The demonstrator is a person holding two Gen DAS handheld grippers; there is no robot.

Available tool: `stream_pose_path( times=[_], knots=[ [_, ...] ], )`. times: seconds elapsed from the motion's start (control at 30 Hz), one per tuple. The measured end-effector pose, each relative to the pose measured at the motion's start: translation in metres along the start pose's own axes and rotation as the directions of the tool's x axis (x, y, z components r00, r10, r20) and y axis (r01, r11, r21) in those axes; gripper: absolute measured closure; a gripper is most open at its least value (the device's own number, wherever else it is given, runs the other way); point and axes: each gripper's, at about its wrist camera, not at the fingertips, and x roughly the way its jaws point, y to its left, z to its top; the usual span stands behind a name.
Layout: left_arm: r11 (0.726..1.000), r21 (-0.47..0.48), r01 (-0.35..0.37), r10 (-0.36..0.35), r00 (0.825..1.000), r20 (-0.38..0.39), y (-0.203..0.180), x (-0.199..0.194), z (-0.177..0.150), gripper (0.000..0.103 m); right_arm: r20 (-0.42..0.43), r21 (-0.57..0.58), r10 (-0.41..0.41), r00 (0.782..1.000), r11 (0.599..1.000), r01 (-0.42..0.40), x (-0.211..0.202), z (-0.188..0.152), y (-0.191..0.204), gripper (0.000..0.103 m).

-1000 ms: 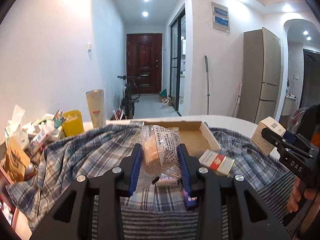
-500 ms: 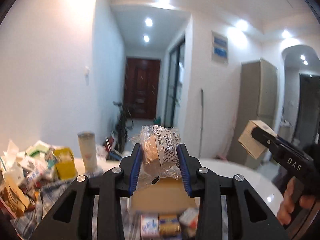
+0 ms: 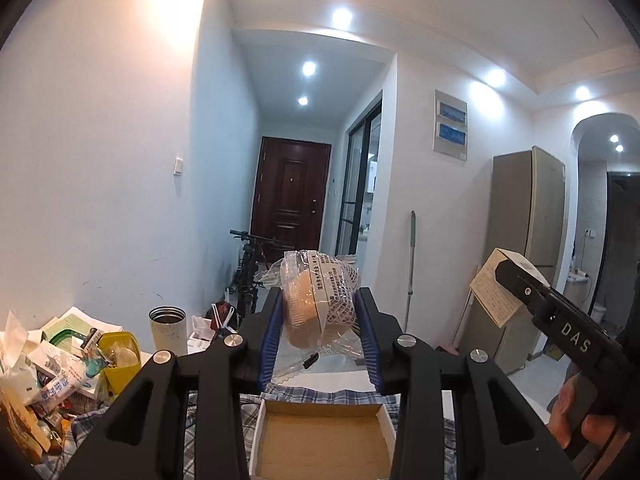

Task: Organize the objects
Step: 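Lower the bandage roll into the cardboard box and open the left gripper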

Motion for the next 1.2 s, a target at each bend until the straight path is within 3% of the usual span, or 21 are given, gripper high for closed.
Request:
stream_pose_path(
  times=[0.1, 0.17, 0.33, 0.47, 0.57, 0.67, 0.77, 0.93, 1.07, 1.13, 1.2],
  knots=[
    [1.0, 0.008, 0.015, -0.015, 1.0, -0.023, 0.002, 0.019, -0.007, 0.065, -0.015, -0.011, -0.045, 0.999, 0.999, 0.045, 0.012, -0.016, -0.003, 0.051],
    [1.0, -0.026, -0.012, 0.011, 0.999, -0.046, 0.009, 0.035, -0.019, 0.065, -0.024, -0.04, -0.066, 0.998, 0.997, 0.065, 0.02, -0.027, -0.002, 0.05],
    [0.999, -0.03, -0.025, 0.02, 0.986, -0.168, 0.016, 0.08, -0.043, 0.065, -0.116, -0.03, -0.053, 0.992, 0.998, 0.05, 0.048, -0.042, -0.013, 0.05],
    [1.0, 0.004, 0.013, -0.012, 0.968, -0.251, 0.016, 0.103, -0.065, 0.065, -0.198, -0.021, -0.056, 0.979, 0.998, 0.053, 0.071, -0.056, -0.027, 0.05],
    [1.0, 0.018, -0.024, 0.028, 0.962, -0.271, 0.015, 0.124, -0.083, 0.065, -0.294, -0.01, -0.055, 0.954, 0.998, 0.055, 0.094, -0.076, -0.035, 0.05],
    [1.0, 0.02, -0.017, 0.023, 0.949, -0.315, 0.018, 0.148, -0.102, 0.065, -0.4, 0.009, -0.047, 0.915, 0.998, 0.055, 0.12, -0.101, -0.043, 0.05],
    [1.0, 0.014, -0.026, 0.03, 0.919, -0.394, 0.028, 0.178, -0.131, 0.065, -0.497, 0.023, -0.041, 0.867, 0.998, 0.06, 0.141, -0.13, -0.05, 0.05],
    [0.999, -0.027, -0.043, 0.02, 0.827, -0.562, 0.047, 0.222, -0.177, 0.065, -0.627, 0.027, -0.028, 0.779, 0.998, 0.057, 0.163, -0.174, -0.06, 0.05],
    [0.999, -0.024, -0.049, 0.023, 0.78, -0.625, 0.048, 0.235, -0.195, 0.065, -0.678, -0.001, -0.045, 0.734, 0.998, 0.06, 0.182, -0.188, -0.071, 0.05],
    [0.998, -0.032, -0.059, 0.023, 0.748, -0.663, 0.051, 0.241, -0.205, 0.065, -0.703, -0.014, -0.056, 0.709, 0.998, 0.064, 0.19, -0.195, -0.073, 0.05],
    [0.997, -0.051, -0.058, 0.009, 0.737, -0.676, 0.053, 0.242, -0.209, 0.065, -0.723, -0.022, -0.067, 0.688, 0.997, 0.074, 0.195, -0.2, -0.076, 0.05]
  ],
)
